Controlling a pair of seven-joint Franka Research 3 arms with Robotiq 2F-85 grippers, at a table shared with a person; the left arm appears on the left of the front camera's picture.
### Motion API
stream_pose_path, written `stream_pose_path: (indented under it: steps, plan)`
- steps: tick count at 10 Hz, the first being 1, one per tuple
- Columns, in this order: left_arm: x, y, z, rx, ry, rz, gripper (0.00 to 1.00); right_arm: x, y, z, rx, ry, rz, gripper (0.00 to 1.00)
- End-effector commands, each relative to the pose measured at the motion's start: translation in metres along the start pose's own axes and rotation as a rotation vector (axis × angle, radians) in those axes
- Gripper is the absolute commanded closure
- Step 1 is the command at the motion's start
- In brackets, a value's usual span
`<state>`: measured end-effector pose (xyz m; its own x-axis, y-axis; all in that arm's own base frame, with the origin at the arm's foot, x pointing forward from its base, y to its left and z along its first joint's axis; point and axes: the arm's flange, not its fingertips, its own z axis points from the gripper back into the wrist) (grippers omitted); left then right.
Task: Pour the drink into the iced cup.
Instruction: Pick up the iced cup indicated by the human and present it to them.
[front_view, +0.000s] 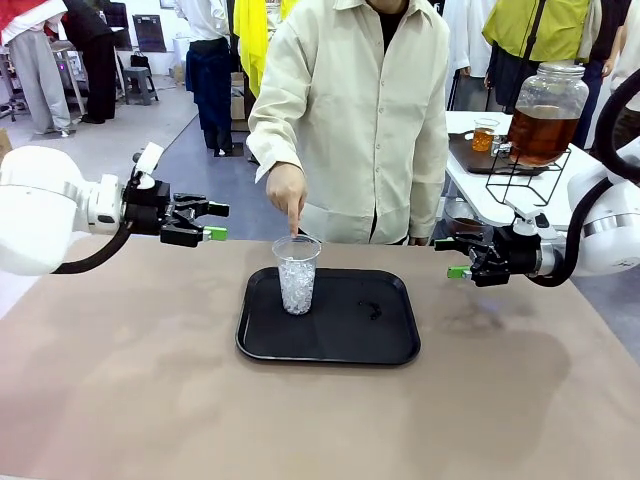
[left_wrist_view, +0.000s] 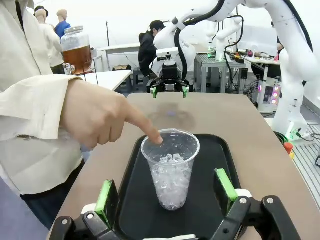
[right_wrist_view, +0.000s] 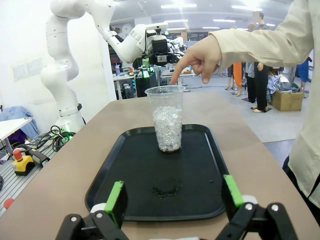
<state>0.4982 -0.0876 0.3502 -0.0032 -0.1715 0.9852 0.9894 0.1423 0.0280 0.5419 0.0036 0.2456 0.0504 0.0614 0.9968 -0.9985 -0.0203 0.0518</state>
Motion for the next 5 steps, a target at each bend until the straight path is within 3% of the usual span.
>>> stream_pose_path:
  steps: [1,3,5]
  plan:
    - [0.001,0.001,0.001,0.003,-0.002,0.005,0.00,0.003,0.000,-0.002,0.002,0.003,-0.004,0.00]
    - [0.000,0.000,0.000,0.000,0.000,0.000,0.00,0.003,0.000,-0.002,0.002,0.003,-0.004,0.00]
    - [-0.023,0.001,-0.007,0.020,0.017,-0.053,0.00,0.003,0.000,-0.002,0.002,0.003,-0.004,0.00]
